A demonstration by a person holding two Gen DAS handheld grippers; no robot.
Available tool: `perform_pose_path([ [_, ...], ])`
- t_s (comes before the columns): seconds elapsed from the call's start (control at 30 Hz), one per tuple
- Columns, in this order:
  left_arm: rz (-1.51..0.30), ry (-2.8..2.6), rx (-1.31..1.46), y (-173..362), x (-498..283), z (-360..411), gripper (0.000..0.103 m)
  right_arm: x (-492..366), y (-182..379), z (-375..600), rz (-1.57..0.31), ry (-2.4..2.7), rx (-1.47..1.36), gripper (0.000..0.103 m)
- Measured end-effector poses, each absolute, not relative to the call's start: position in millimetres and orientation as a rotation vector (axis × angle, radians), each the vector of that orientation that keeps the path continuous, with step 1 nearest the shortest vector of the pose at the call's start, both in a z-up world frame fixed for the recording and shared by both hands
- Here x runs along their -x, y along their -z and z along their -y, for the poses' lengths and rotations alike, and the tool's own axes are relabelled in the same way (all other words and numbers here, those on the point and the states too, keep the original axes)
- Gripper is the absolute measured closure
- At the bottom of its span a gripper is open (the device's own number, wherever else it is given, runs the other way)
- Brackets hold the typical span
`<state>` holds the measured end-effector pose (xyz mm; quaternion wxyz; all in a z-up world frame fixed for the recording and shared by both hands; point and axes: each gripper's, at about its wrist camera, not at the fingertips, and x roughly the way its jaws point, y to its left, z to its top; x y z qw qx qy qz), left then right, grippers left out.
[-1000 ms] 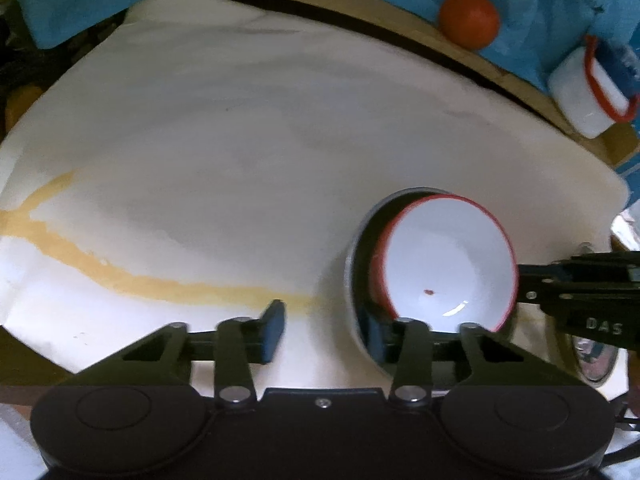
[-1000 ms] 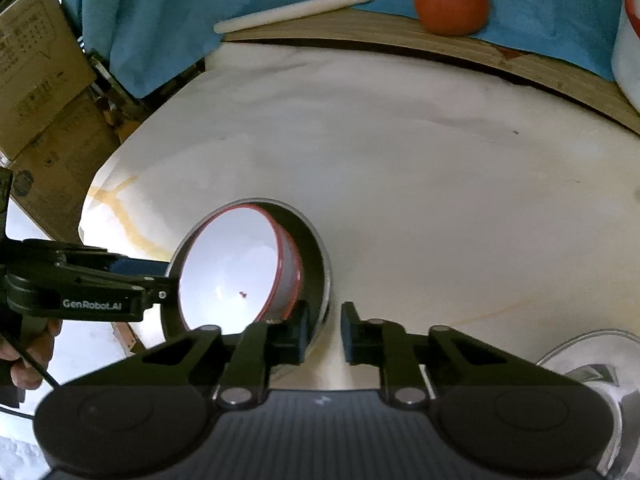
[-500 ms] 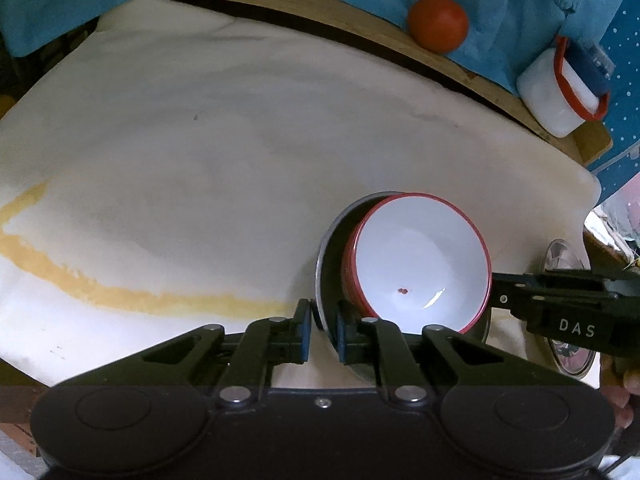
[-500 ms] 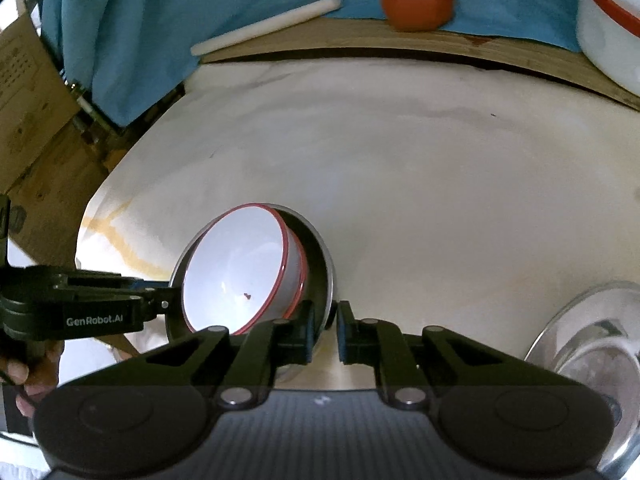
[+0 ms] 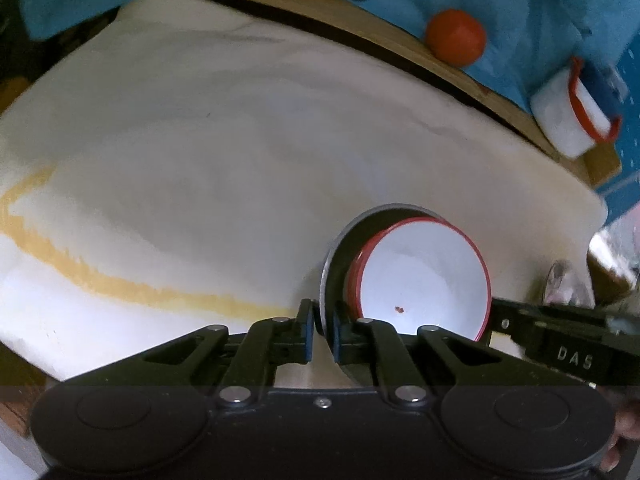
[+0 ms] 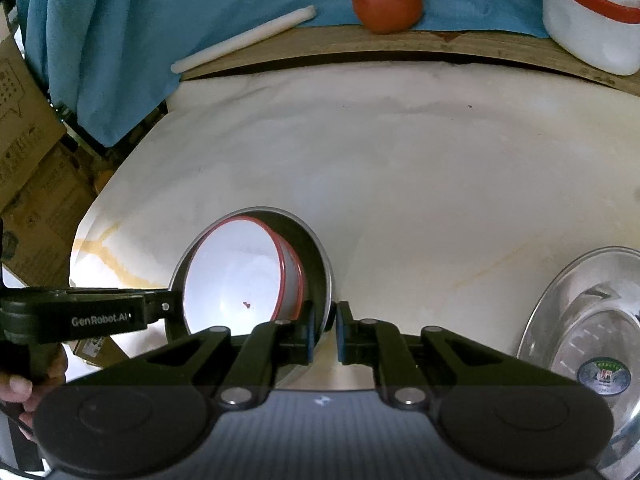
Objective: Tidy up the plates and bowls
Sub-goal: 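Lift the steel bowl with nested white bowls and carry it over the steel plates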
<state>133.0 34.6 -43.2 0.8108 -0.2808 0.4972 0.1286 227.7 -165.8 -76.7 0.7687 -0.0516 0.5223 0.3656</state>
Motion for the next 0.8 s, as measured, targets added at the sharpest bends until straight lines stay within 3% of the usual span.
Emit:
perform_pose_path([
  [0.8,-0.999,-0.35,0.687,7,-167,10,0.096,-277,51,221,-1.146,-0.879,0.018,0.091],
])
